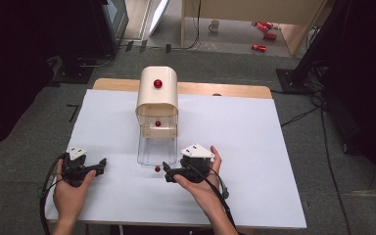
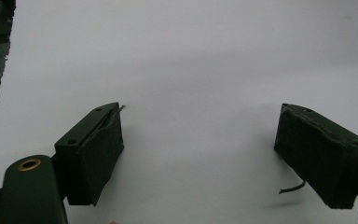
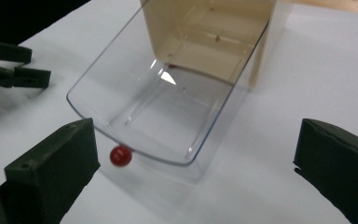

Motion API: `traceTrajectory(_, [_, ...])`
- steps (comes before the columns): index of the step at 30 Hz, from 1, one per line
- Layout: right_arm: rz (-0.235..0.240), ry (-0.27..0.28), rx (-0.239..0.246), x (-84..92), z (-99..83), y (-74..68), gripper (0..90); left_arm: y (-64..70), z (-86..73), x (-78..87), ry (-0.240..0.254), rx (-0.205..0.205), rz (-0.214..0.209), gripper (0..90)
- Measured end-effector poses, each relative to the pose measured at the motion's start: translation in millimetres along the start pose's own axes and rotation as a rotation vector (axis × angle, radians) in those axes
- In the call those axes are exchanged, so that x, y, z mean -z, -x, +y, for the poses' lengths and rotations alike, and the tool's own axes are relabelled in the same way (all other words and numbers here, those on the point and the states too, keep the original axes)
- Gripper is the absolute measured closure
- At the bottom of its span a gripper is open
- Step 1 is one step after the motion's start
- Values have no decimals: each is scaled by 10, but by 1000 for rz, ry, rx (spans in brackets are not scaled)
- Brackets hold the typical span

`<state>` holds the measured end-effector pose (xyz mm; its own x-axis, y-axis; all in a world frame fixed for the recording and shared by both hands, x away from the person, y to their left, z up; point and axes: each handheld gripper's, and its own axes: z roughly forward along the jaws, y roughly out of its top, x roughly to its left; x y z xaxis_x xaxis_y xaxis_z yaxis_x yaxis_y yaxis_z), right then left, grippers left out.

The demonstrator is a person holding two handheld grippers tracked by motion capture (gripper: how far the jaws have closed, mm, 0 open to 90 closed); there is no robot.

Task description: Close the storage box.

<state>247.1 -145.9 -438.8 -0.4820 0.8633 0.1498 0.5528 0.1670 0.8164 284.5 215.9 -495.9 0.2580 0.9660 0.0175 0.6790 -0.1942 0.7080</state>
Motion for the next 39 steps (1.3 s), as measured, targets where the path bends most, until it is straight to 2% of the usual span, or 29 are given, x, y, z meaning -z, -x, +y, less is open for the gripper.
traceTrajectory(7, [5,-34,-5,-36,-245,-71,0,1,0,0,0,0,0,152])
traceTrajectory(12, [13,-40,-24,-83,-354,-145,0,2,-1,1,0,-1,1,152])
traceTrajectory(20, [28,-62,-12,-213,-476,-315,16,2,-1,0,1,0,0,152])
traceTrajectory(24, [15,-42,-43,-262,-505,-379,135,2,-1,1,0,-2,0,152])
traceTrajectory(26, [7,-36,-56,-288,-507,-404,161,1,-1,1,0,-2,0,152])
traceTrajectory(29, [-21,-32,-72,-328,-520,-433,246,1,-1,0,1,-1,0,152])
traceTrajectory(35, [-75,-27,-103,-397,-557,-465,493,1,0,0,0,0,0,152])
traceTrajectory(39, [-57,-27,-102,-428,-551,-494,626,2,-1,0,1,-1,0,152])
